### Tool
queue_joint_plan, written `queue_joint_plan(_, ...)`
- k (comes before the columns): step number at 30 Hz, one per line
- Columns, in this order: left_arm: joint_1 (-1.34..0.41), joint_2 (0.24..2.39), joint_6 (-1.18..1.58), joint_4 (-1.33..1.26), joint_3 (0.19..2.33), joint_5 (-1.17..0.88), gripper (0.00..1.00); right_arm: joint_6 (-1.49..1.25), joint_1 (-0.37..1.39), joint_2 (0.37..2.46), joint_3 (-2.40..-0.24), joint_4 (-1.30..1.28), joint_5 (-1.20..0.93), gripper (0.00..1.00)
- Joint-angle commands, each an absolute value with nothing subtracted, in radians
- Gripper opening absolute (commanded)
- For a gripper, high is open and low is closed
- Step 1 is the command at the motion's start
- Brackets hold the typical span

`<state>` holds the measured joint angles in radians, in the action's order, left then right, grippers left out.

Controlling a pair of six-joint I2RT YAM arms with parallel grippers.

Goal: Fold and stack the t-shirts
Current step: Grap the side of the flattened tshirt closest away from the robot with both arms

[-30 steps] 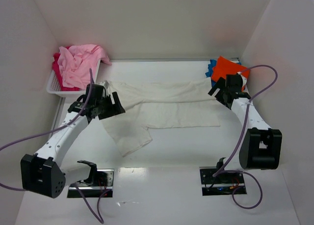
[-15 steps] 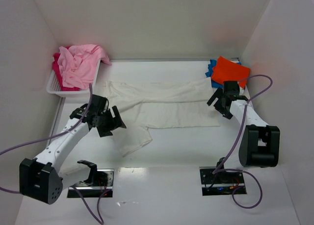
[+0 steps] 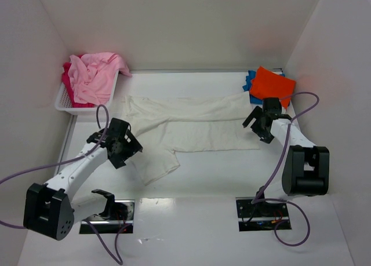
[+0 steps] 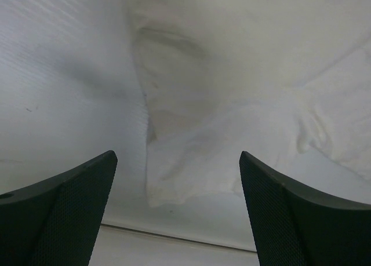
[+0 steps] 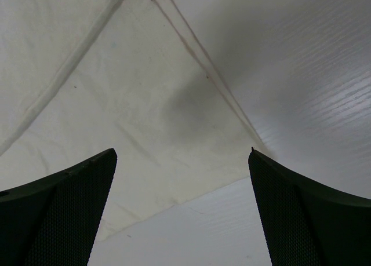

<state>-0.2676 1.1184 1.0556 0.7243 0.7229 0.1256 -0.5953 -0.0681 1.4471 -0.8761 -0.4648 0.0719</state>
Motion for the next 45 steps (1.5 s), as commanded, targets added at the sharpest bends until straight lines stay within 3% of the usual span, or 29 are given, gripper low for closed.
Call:
queue_joint_plan(1,-0.275,1.141,1.121,0.698,0.680,0.165,0.95,-0.635,-0.069,1.396,-0.848,-0.443,0.092,1.00)
queue_joint_plan(9,-0.275,1.125,1.215,0.628,0.572,0.152,0.93,-0.683,-0.089,1.313,-0.789,-0.460,0.130,1.00)
queue_joint_plan(19,-0.275,1.131,1.204,0.554,0.551,0.192,0.77,-0.718,-0.118,1.295,-0.764,-0.474,0.140,1.00)
queue_joint_plan(31,-0.275,1.220,1.160,0.476,0.560,0.143,0.43,-0.799,-0.161,1.192,-0.732,-0.534,0.206,1.00)
queue_joint_plan(39,-0.275,1.236,1.150,0.491,0.583,0.120,0.01,-0.871,-0.170,1.233,-0.669,-0.486,0.170,1.00)
queue_joint_plan(45,-0.275,1.227,1.150,0.532,0.626,0.132,0.00,-0.862,-0.170,1.253,-0.680,-0.486,0.181,1.00)
